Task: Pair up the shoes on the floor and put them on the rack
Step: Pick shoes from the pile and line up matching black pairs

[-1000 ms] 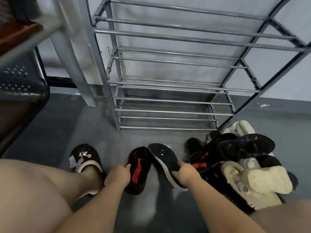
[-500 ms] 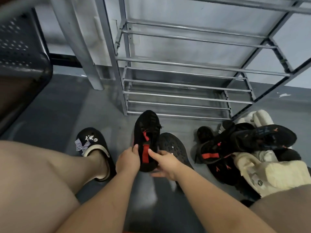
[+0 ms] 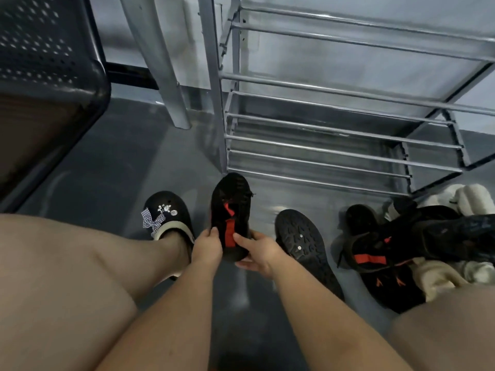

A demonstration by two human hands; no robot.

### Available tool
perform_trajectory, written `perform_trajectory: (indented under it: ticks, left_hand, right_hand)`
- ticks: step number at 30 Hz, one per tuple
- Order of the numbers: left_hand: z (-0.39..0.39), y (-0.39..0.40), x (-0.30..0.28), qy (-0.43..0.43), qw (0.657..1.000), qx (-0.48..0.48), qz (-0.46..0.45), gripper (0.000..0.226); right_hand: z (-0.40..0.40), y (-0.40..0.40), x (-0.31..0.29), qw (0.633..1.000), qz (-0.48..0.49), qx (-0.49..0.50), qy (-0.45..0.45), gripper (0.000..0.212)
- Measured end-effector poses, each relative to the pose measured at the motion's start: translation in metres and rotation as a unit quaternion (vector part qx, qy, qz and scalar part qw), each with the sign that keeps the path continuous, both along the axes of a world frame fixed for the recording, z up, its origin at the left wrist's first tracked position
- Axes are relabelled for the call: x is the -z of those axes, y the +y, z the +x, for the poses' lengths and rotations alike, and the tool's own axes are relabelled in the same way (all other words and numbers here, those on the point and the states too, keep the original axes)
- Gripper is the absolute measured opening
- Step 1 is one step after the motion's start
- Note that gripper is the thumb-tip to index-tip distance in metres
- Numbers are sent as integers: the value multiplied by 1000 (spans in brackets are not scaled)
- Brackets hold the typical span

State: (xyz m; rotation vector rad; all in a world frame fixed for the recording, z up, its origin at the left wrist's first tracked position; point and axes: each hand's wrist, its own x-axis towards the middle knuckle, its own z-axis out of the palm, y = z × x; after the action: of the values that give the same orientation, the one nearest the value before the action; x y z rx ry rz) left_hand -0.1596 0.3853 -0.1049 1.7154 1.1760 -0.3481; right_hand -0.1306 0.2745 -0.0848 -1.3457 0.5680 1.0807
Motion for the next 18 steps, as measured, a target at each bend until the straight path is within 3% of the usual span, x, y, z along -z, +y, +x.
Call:
perform_trajectory:
  ticks: [3,6,9,11,12,14,16,18]
  left_hand:
    - [2,4,4,-7,1000,-22,12,39]
    - [1,6,6,-1,999,-37,28,41]
    - [-1,5,5,7,993,49,109,43]
    - [-3,-2,4,8,979,124,161,43]
    - [-4,-8,5,7,972,156,174,42]
    - [-6,-26,7,8,960,214,178,41]
    - [-7,-48,10,20,946,279,162,43]
    - [-5,-70,15,36,926,349,141,46]
  right_hand:
    - [3,14,6,1000,3,24,3,42]
    - [-1,17,16,999,-27,-33,8,51]
    - [-4,3,12,990,-65,-123,34,70]
    - [-2,-22,12,981,-118,-156,-13,79]
    - [1,-39,13,967,-166,-185,-55,83]
    - [9,-79,14,906,-283,-288,-126,90]
    - [16,-116,13,833,-385,-367,-154,86]
    - [20,-143,12,802,-427,-383,-167,77]
